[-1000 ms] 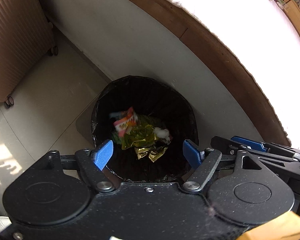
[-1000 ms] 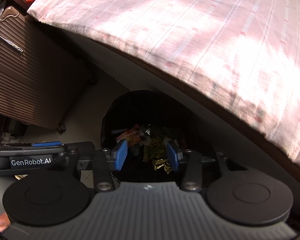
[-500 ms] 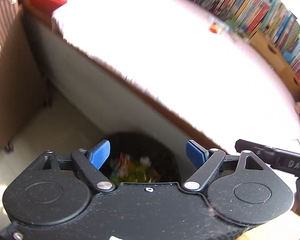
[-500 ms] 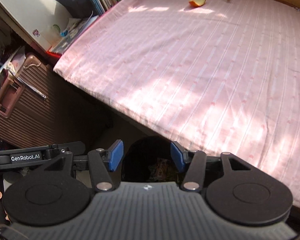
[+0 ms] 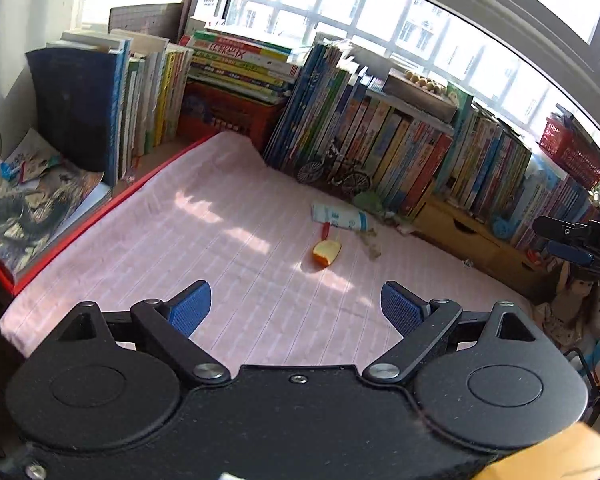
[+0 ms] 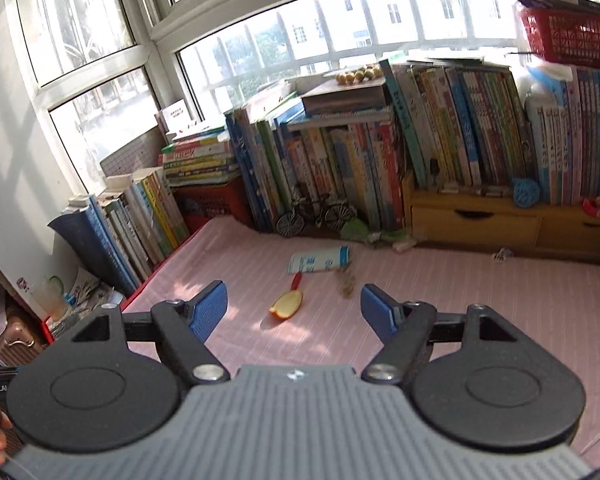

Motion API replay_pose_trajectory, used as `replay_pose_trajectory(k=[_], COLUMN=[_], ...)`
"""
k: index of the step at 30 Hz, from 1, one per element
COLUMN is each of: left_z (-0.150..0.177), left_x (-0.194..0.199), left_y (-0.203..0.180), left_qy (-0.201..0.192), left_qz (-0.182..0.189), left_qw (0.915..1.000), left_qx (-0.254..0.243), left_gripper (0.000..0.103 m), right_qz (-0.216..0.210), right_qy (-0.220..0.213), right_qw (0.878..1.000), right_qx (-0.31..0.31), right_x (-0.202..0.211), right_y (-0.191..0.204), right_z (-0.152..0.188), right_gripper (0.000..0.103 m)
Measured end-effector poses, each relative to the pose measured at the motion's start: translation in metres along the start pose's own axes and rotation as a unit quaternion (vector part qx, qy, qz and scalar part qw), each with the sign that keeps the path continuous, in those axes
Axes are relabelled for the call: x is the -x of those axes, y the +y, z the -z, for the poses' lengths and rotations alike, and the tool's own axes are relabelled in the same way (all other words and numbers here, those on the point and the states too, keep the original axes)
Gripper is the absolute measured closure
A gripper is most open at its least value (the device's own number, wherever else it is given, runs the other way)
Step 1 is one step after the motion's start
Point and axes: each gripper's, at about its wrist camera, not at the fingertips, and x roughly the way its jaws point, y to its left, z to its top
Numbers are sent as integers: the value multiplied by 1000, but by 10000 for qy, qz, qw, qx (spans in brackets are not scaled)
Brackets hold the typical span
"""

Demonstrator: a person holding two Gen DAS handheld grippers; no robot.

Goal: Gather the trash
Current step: 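Move both open tools over the bed toward the bread slice and green wrapper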

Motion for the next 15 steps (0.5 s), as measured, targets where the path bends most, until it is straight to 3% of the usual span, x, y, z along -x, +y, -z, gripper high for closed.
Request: replay_pose_trajectory(k=[3,7,10,15], left_z=[-48,-75,-65,-36], left_x=[-36,-98,-148,-218], left_y=[-25,-51,-63,-79], left_qy=[-250,-225,123,661], left_qz=[-32,-160,-190,-381], left_qw=[9996,9995,9997,9961], left_qx=[-123,-155,-93,-449], left_gripper=[7,6,9,16], right_qz=[137,299,309,203], right_qy=[-208,-52,233,758], right_qw=[9997,9993,9984,9918], right_qx=[88,214,422,1010], right_x=[-23,-73,-115,-188], right_y=[-29,-64,-86,-99], right_z=[-51,-78,-74,-56], right_gripper=[17,15,15,19])
